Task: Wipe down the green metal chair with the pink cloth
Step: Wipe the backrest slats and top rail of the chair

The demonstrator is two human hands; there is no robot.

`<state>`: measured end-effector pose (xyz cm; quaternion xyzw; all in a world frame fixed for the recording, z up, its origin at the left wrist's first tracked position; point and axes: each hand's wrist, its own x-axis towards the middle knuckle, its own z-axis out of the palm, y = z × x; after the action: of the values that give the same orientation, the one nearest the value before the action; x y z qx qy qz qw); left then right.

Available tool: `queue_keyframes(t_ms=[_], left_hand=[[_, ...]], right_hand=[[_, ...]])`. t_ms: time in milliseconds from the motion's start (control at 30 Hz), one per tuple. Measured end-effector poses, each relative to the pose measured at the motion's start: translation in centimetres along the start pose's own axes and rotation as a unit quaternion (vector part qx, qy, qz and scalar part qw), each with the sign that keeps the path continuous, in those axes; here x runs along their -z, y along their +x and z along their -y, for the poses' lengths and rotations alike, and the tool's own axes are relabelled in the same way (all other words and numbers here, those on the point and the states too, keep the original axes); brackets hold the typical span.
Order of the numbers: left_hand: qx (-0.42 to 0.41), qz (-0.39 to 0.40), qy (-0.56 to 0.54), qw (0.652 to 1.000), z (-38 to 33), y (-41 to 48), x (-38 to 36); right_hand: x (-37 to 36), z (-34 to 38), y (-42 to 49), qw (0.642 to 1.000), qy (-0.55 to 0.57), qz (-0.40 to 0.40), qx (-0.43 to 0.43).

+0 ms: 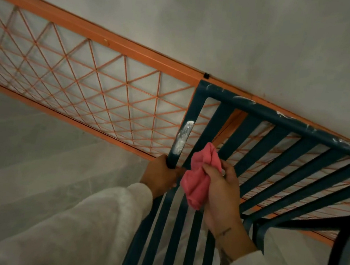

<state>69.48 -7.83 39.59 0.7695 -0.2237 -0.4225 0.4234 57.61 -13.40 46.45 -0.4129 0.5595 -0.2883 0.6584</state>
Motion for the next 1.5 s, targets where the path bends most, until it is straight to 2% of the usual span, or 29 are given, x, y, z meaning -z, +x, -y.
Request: queue_keyframes(t_ms=[200, 367, 500, 567, 733, 867, 967, 1033, 1067, 1133, 1200, 1300, 1400, 1500], left_hand=[[-0.011, -0.043, -0.083, 0.996, 2.0, 0.3, -1.5], [-0.032, -0.065, -0.071, 0.995, 1.7, 0.0, -1.8], [-0.018, -0.084, -0.047, 0.995, 1.5, 0.0, -1.9], [-0.020, -0.079, -0.039, 0.996, 1.5, 0.0, -2.0], [-0.066, -0.063, -0.040, 0.995, 2.2, -0.1, -1.7], [-0.056, -0.075, -0.073, 0.993, 1.8, 0.0, -1.9], [-0.048, -0.073, -0.084, 0.993, 1.7, 0.0, -2.0], [-0.047, -0.081, -0.070, 0.993, 1.7, 0.1, -2.0], [-0.047, -0.082, -0.072, 0.993, 1.7, 0.1, -2.1], [-0.043, -0.086, -0.077, 0.992, 1.7, 0.2, -2.2], [-0.033, -0.090, -0.080, 0.992, 1.8, 0.2, -2.2], [-0.034, -0.096, -0.069, 0.992, 1.8, 0.2, -2.1], [-0.028, -0.098, -0.058, 0.993, 1.7, 0.2, -2.1], [-0.030, -0.100, -0.061, 0.993, 1.7, 0.1, -2.2]], right_hand=[[-0.8, -0.4, 0.6, 1.000, -0.021, 0.010, -0.006], [-2.8, 1.0, 1.0, 1.000, 0.009, 0.009, -0.002], [-5.3, 3.3, 1.1, 0.993, -0.030, 0.021, 0.114], [-5.8, 3.6, 1.5, 0.990, -0.047, 0.017, 0.132], [-4.7, 0.8, 0.2, 0.987, -0.134, 0.037, 0.081], [-4.7, 1.1, 0.6, 0.991, -0.127, 0.035, 0.016], [-4.9, 3.5, 1.7, 0.990, -0.091, 0.042, 0.100], [-4.4, 4.5, 1.7, 0.966, -0.130, 0.056, 0.218], [-4.1, 4.5, 1.6, 0.941, -0.178, 0.057, 0.281], [-3.9, 4.0, 1.6, 0.867, -0.293, 0.042, 0.401], [-3.9, 3.1, 2.3, 0.773, -0.391, 0.014, 0.499], [-3.7, 2.1, 3.2, 0.683, -0.497, -0.017, 0.535], [-3.1, 1.1, 3.8, 0.645, -0.546, -0.016, 0.534], [-3.0, 1.8, 3.8, 0.665, -0.495, -0.001, 0.559]])
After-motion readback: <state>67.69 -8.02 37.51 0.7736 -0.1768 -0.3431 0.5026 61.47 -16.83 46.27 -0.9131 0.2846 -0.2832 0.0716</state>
